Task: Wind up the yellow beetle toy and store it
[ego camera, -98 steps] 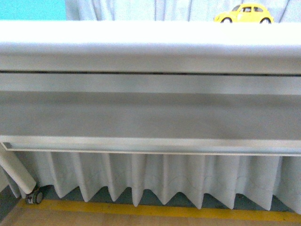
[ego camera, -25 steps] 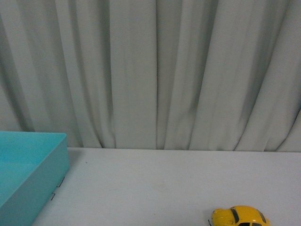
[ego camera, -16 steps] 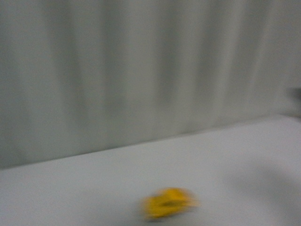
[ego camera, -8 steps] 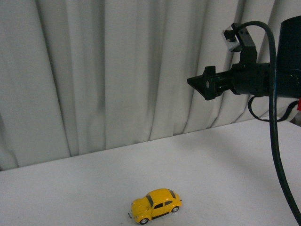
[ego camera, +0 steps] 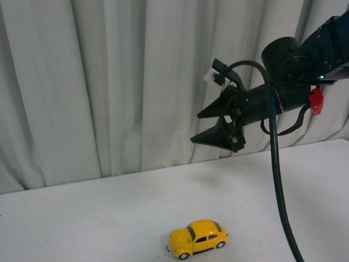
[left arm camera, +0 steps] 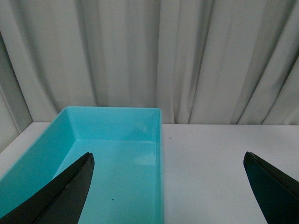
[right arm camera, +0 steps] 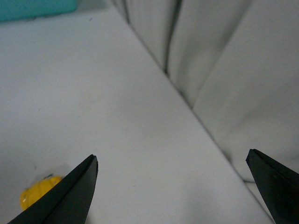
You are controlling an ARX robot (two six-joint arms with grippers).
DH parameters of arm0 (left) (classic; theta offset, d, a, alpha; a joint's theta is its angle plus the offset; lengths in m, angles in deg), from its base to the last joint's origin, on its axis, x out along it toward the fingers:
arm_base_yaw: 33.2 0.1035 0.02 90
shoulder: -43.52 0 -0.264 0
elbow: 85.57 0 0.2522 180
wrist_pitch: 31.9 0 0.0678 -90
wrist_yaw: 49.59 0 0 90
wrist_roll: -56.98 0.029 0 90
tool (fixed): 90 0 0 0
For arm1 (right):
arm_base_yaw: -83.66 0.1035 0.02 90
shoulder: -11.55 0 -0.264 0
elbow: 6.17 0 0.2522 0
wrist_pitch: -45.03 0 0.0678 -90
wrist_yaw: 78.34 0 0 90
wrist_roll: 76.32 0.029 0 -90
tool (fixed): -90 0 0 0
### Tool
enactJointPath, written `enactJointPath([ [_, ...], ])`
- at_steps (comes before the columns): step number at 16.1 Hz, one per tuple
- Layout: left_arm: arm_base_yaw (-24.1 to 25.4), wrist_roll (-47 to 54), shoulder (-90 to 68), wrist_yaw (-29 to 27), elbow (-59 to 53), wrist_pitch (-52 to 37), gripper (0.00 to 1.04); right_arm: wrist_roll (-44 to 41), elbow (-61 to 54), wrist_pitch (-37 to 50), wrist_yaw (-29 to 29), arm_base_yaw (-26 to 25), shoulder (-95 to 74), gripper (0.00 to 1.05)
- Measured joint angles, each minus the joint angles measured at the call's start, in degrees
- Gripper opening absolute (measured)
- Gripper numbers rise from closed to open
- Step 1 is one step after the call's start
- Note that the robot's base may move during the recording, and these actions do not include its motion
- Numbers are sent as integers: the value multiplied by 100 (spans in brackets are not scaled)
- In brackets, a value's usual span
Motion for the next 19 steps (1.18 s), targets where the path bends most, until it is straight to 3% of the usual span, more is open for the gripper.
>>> enactJointPath([
  [4, 0, 2, 0, -2, 0, 0, 98, -2363, 323, -2234, -186, 374, -551, 98],
  [9, 0, 0, 0, 0, 0, 0, 98, -3775, 1045, -3657, -579, 588, -1088, 98],
  [17, 0, 0, 0, 0, 0, 2, 98, -3106, -11, -2800, -1106, 883, -973, 98],
  [19, 0, 2, 0, 0, 0, 0, 98, -3064, -131, -2704, -1456, 876, -940, 98],
])
